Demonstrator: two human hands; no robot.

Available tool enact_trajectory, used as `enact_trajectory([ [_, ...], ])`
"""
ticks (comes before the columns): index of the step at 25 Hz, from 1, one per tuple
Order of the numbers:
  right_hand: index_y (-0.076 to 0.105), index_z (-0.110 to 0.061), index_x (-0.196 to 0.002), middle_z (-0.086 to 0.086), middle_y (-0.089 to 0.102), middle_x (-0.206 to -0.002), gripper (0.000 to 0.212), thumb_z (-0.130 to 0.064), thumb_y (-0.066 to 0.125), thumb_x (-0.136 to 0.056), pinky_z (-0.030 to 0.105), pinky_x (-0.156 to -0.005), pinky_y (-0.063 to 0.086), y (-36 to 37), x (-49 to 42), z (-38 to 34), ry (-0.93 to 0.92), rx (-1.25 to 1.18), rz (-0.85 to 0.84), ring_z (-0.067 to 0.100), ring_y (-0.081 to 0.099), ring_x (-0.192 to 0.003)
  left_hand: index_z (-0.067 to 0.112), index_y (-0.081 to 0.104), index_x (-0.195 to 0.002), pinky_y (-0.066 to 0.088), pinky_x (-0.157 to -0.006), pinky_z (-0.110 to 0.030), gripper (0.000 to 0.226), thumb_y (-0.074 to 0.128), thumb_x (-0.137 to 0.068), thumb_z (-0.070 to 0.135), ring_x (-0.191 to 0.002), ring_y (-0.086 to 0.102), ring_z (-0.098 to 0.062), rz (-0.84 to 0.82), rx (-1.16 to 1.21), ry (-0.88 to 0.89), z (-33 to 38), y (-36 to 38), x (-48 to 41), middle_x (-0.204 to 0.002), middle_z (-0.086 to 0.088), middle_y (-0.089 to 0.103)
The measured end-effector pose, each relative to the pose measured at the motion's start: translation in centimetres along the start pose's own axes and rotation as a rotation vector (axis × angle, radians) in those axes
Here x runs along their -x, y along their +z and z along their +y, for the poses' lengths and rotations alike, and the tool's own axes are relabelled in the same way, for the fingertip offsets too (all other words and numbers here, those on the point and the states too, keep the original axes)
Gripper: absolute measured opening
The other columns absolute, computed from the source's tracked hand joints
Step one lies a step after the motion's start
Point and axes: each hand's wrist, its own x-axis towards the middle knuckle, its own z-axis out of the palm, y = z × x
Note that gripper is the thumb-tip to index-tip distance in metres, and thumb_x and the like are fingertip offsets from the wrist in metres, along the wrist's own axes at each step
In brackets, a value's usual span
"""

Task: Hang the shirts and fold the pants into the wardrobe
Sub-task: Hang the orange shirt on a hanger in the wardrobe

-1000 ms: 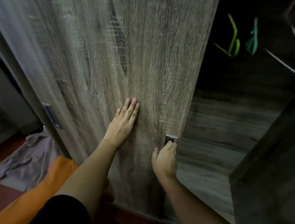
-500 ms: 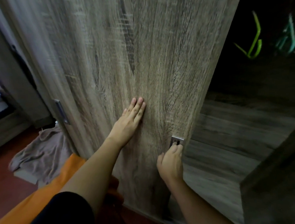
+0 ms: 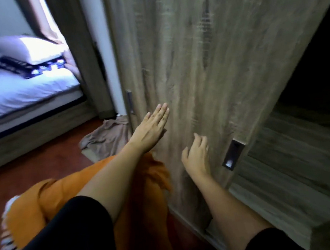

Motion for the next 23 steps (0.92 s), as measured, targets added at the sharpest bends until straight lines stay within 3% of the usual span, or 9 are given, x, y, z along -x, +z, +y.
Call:
enact_trajectory([
  [4,0.044,0.001,-0.13,0.021,0.046,-0.121,0.05,-0.013,0.055,-0.083,0.043,-0.093,0.041,1.2,-0.2,-6.4,-0.269,-0.054,-0.127,0.038,0.048,-0.109,0.007,0.006,-0.149,0.011,-0.116,-0.039,0.064,0.038,-0.099,0.029,-0.146,0.002,-0.024,-0.053,-0.07,-0.206,-5.7,-2.4,9.0,-0.158,-0.01,0.0],
  [8,0.041,-0.004,-0.133,0.017,0.041,-0.129,0.044,-0.015,0.048,-0.091,0.041,-0.096,0.038,3.6,0.8,-10.6,-0.397,-0.092,-0.316,0.033,0.044,-0.117,0.002,0.021,-0.146,0.019,-0.115,-0.041,0.067,0.015,-0.093,0.043,-0.143,0.017,-0.029,-0.057,-0.072,-0.364,-7.7,-1.4,16.9,-0.155,-0.015,0.016],
  [11,0.041,-0.005,-0.133,0.017,0.039,-0.133,0.042,-0.02,0.046,-0.094,0.042,-0.1,0.038,6.9,1.0,-12.0,-0.47,-0.026,-0.475,0.032,0.044,-0.12,0.008,0.008,-0.149,0.011,-0.117,-0.039,0.065,0.013,-0.097,0.047,-0.145,0.001,-0.022,-0.167,-0.001,-0.458,-8.7,0.9,21.3,-0.156,-0.008,-0.001],
  [15,0.032,-0.001,-0.139,0.021,0.034,-0.143,0.052,-0.031,0.041,-0.098,0.043,-0.105,0.032,9.7,-1.1,-12.0,-0.378,0.164,-0.624,0.035,0.036,-0.13,0.01,0.009,-0.149,0.013,-0.116,-0.04,0.085,-0.018,-0.085,0.059,-0.139,-0.007,-0.022,-0.213,0.039,-0.428,-8.4,3.4,23.6,-0.153,-0.004,-0.004],
  [17,0.026,0.0,-0.142,0.022,0.035,-0.144,0.059,-0.038,0.038,-0.098,0.044,-0.106,0.031,11.3,-2.6,-12.2,-0.209,0.22,-0.73,0.037,0.035,-0.132,0.008,0.023,-0.147,0.025,-0.112,-0.043,0.077,-0.012,-0.093,0.052,-0.139,0.009,-0.024,-0.174,-0.039,-0.434,-8.6,4.5,24.1,-0.15,-0.006,0.009],
  [19,0.032,-0.001,-0.139,0.023,0.041,-0.14,0.061,-0.044,0.038,-0.096,0.044,-0.103,0.035,12.2,-3.5,-12.7,-0.108,0.326,-0.806,0.037,0.04,-0.128,0.007,0.033,-0.142,0.035,-0.105,-0.044,0.065,0.0,-0.1,0.044,-0.136,0.024,-0.023,-0.15,-0.088,-0.458,-8.6,5.1,24.4,-0.148,-0.009,0.028],
  [21,0.045,-0.002,-0.131,0.022,0.048,-0.134,0.053,-0.042,0.045,-0.095,0.044,-0.101,0.038,12.4,-3.9,-13.1,-0.116,0.376,-0.785,0.037,0.045,-0.124,0.008,0.031,-0.142,0.034,-0.107,-0.041,0.061,0.004,-0.101,0.043,-0.136,0.026,-0.021,-0.11,-0.109,-0.441,-8.8,5.7,24.6,-0.147,-0.009,0.037],
  [23,0.056,-0.008,-0.121,0.018,0.054,-0.128,0.039,-0.035,0.053,-0.093,0.045,-0.101,0.036,12.2,-3.9,-13.1,-0.116,0.302,-0.677,0.036,0.047,-0.122,0.008,0.029,-0.143,0.024,-0.112,-0.038,0.061,0.005,-0.101,0.044,-0.137,0.026,-0.021,-0.083,-0.14,-0.423,-9.0,5.8,24.6,-0.148,-0.01,0.037],
])
